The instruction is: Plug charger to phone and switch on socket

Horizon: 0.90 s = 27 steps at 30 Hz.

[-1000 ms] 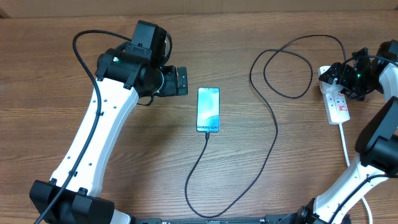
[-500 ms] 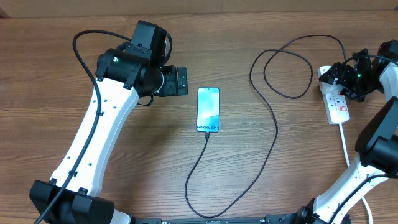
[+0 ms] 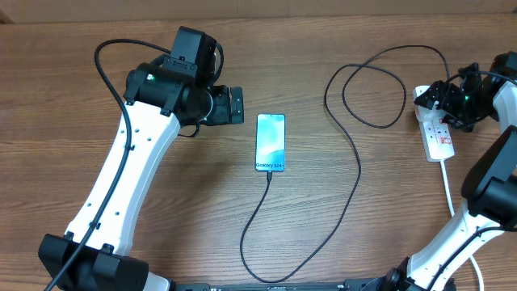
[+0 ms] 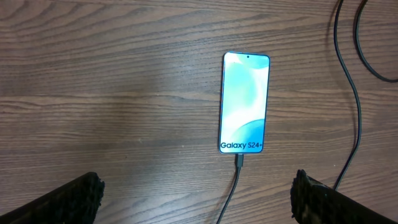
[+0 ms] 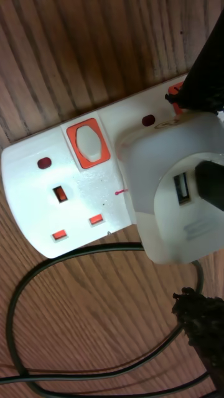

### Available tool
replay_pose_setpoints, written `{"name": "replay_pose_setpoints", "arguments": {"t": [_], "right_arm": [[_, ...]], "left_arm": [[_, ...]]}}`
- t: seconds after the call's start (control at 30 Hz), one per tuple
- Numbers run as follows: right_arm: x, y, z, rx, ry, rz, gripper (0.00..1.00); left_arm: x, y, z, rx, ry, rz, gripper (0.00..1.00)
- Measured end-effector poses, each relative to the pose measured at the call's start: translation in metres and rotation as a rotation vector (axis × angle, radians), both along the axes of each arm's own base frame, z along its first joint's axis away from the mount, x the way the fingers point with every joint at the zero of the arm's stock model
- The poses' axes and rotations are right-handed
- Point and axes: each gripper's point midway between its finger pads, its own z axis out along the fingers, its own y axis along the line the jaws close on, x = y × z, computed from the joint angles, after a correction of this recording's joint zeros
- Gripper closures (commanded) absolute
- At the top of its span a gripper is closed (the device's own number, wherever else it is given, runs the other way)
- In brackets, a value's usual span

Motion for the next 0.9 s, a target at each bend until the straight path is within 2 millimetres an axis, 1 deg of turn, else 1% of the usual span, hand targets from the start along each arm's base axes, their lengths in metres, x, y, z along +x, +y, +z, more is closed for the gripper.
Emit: {"name": "replay_pose_setpoints", "arguments": {"t": [0.3,0.47,0.57,0.9], "right_arm": [[0.0006,0.0003,-0.0019,-0.005,-0.002,0.003,0.05],[0.0007,-0.0012,-0.0053,-0.016,-0.007,0.002,0.07],[0.0001,-0.0010,-0.0053,-0.017,-0.006,0.003,0.09],[-0.0017,0.0000,-0.0046,-0.014,0.000,0.002,0.09]], "left_arm": [[0.0000,0.0000,0.0001,0.000,0.000,0.000,0.01],[0.0000,0.0001,0.0001,0.000,-0.001,0.000,0.00],[0.0000,0.0000,0.0000,0.000,0.000,0.000,0.00],[0.0000,0.0000,0.0000,0.000,0.000,0.000,0.01]]}}
